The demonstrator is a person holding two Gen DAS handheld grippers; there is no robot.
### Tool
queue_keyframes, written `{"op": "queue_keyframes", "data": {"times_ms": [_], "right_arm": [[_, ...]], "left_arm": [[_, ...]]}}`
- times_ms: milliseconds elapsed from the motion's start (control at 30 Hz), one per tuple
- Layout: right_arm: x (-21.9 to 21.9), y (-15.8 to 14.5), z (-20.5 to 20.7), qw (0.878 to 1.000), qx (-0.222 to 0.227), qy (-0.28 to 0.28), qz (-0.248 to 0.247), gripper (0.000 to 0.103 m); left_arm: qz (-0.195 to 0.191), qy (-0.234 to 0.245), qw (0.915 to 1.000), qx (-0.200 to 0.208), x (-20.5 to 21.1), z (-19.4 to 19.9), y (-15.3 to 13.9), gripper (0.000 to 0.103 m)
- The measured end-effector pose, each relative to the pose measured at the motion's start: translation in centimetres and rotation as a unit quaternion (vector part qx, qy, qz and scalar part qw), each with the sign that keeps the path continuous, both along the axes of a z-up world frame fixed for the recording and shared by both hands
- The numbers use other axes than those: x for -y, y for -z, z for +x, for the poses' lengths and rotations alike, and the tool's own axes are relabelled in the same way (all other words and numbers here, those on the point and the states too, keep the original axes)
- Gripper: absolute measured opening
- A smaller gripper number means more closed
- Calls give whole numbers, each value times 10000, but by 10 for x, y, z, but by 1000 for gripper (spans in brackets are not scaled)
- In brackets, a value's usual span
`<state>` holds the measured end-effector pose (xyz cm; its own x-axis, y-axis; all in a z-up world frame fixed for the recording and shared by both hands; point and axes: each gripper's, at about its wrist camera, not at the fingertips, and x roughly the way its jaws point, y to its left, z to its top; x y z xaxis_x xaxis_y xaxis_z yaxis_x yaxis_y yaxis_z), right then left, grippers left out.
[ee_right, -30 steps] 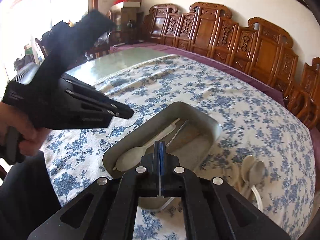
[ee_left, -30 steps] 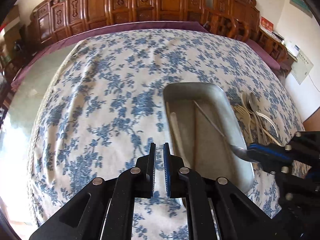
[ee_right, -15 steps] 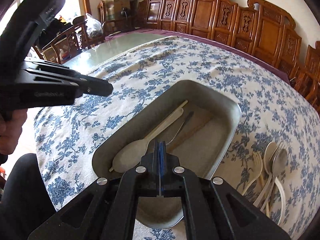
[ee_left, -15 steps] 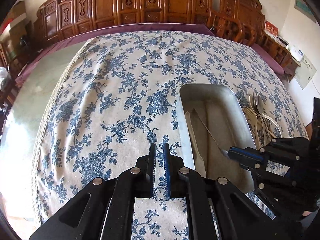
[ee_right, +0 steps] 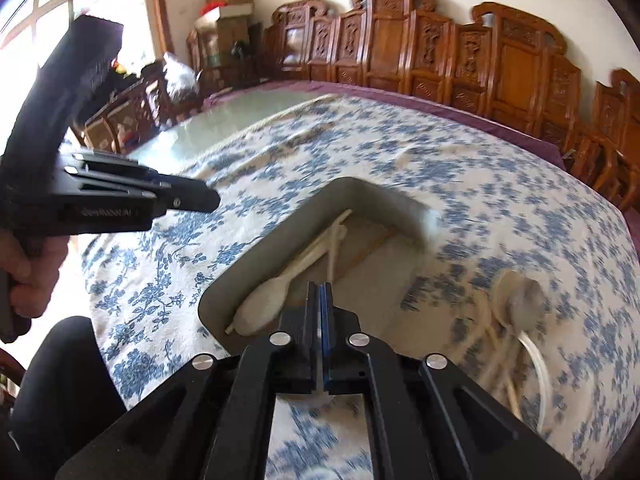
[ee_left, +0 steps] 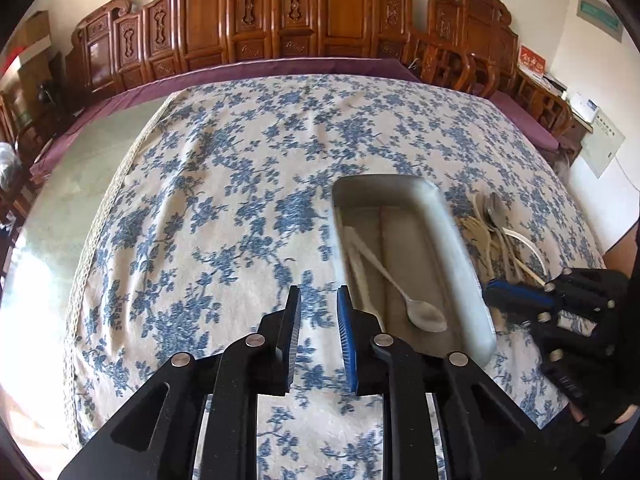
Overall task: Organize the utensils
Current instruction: 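Move both grippers back toward the remaining utensil pile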
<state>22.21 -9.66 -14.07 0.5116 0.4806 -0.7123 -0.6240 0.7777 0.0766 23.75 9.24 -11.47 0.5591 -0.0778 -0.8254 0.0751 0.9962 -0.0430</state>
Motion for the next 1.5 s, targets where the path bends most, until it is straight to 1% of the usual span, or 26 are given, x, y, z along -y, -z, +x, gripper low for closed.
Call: {"op": "queue_keyframes", "data": {"times_ms": [100, 167, 267, 367, 433, 467, 667, 767, 833, 867, 967, 1033, 1167, 1333, 1500], "right_arm": [[35, 0, -2, 9995, 99, 277, -94, 7], [59, 4, 1, 9986, 120, 475, -196, 7], [93, 14, 9, 9963, 60, 798, -309, 7], [117, 24, 16, 9945, -22, 1007, -283, 10], [127, 30, 19, 9938, -15, 1085, -240, 15], [132, 32, 21, 9935, -8, 1122, -201, 16], [147, 49, 26, 9927, -101, 1200, 15, 16], [149, 46, 24, 9936, -50, 1121, 135, 16], [151, 43, 24, 9941, 79, 1079, 123, 21], [153, 42, 24, 9940, 95, 1083, 143, 21], [163, 39, 28, 9922, 118, 1208, 286, 21], [169, 38, 32, 9911, 86, 1281, 355, 21], [173, 37, 35, 9899, 74, 1331, 480, 21], [171, 38, 37, 9902, 55, 1298, 506, 21], [168, 37, 36, 9907, 65, 1250, 534, 21]], "left_arm": [[-54, 90, 9999, 36, 13, -2, -1, 21], [-110, 177, 9998, 75, 25, -3, -2, 26], [-175, 296, 9993, 132, 42, -5, -3, 28], [-211, 406, 9988, 153, 59, -6, -3, 28], [-249, 504, 9983, 149, 74, -5, -2, 28], [-243, 559, 9980, 151, 82, -5, -2, 28], [-204, 888, 9958, 86, 124, 0, 7, 28], [-177, 1076, 9940, -13, 145, 5, 16, 28], [-150, 1182, 9928, -108, 158, 10, 24, 28], [-145, 1224, 9923, -146, 165, 12, 28, 28], [-107, 1331, 9907, -253, 181, 17, 37, 23], [-59, 1377, 9900, -305, 189, 22, 44, 21], [104, 1341, 9896, -514, 201, 35, 61, 14], [298, 1235, 9893, -711, 207, 46, 77, 11], [420, 1134, 9892, -832, 208, 54, 84, 10]]}}
